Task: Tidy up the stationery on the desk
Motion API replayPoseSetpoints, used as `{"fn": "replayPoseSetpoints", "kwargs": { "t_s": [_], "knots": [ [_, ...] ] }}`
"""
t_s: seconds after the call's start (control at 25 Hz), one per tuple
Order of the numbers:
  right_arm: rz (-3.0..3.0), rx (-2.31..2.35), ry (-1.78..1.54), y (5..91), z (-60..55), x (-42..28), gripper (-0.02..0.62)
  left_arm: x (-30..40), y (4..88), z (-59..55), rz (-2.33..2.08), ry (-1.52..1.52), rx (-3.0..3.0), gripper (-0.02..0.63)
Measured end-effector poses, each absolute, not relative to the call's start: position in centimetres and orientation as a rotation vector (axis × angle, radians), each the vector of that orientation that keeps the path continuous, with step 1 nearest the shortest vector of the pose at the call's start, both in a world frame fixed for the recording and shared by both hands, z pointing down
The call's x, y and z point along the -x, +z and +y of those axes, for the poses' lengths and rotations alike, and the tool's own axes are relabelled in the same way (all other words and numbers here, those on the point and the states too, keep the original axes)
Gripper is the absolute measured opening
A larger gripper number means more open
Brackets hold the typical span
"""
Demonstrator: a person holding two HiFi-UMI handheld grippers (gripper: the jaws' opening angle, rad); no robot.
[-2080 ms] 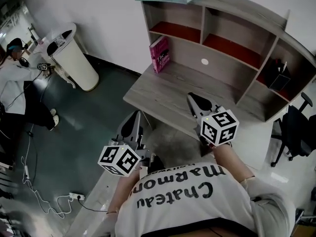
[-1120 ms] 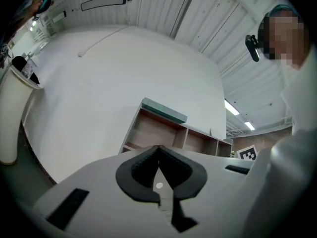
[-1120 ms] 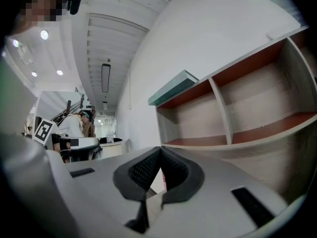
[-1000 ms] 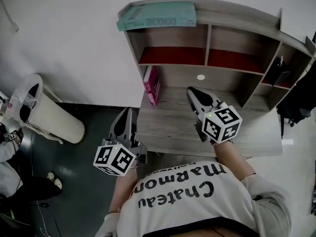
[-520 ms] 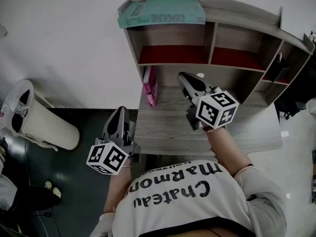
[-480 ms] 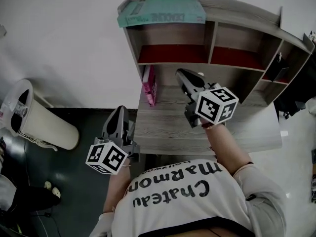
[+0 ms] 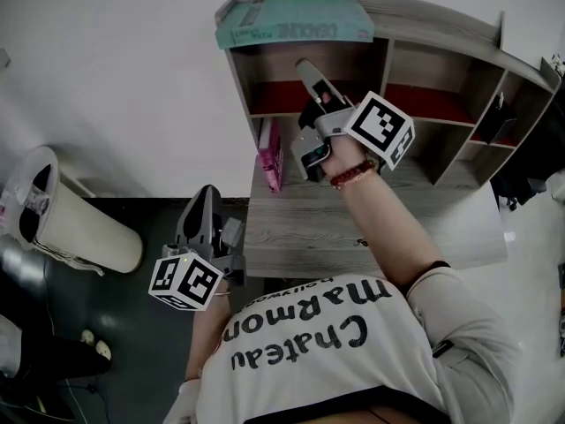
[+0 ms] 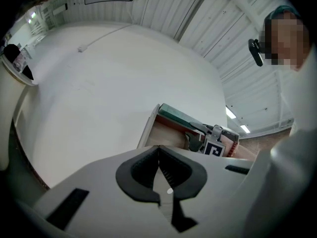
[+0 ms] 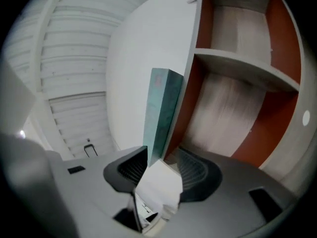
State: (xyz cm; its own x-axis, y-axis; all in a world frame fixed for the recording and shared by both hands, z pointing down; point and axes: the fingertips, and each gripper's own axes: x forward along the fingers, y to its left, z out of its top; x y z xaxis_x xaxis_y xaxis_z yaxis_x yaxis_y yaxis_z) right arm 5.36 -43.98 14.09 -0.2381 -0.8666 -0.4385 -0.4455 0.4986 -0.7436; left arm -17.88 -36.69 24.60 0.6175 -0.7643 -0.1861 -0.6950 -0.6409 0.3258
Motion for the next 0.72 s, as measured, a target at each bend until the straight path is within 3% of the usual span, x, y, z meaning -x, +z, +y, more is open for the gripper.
{"fn": "replayPoseSetpoints", "kwargs": {
  "t_s": [0.32, 0.44, 0.72],
  "knots": [
    [1.697, 0.964, -0.620, 10.1, -45.1, -5.7, 0.184, 20.2, 24.0, -36.8, -1.267, -0.511, -2.599, 0.015],
    [1.658, 0.949, -0.640, 9.2, -45.7, -6.0, 0.230, 20.6, 23.7, -36.7, -1.281, -0.525, -2.600, 0.015],
    [1.566, 0.952, -0.682, 8.0, -46.6, -6.4, 0.250, 21.5, 24.1, -36.8, -1.299, -0.532, -2.579, 0.015]
  ]
}}
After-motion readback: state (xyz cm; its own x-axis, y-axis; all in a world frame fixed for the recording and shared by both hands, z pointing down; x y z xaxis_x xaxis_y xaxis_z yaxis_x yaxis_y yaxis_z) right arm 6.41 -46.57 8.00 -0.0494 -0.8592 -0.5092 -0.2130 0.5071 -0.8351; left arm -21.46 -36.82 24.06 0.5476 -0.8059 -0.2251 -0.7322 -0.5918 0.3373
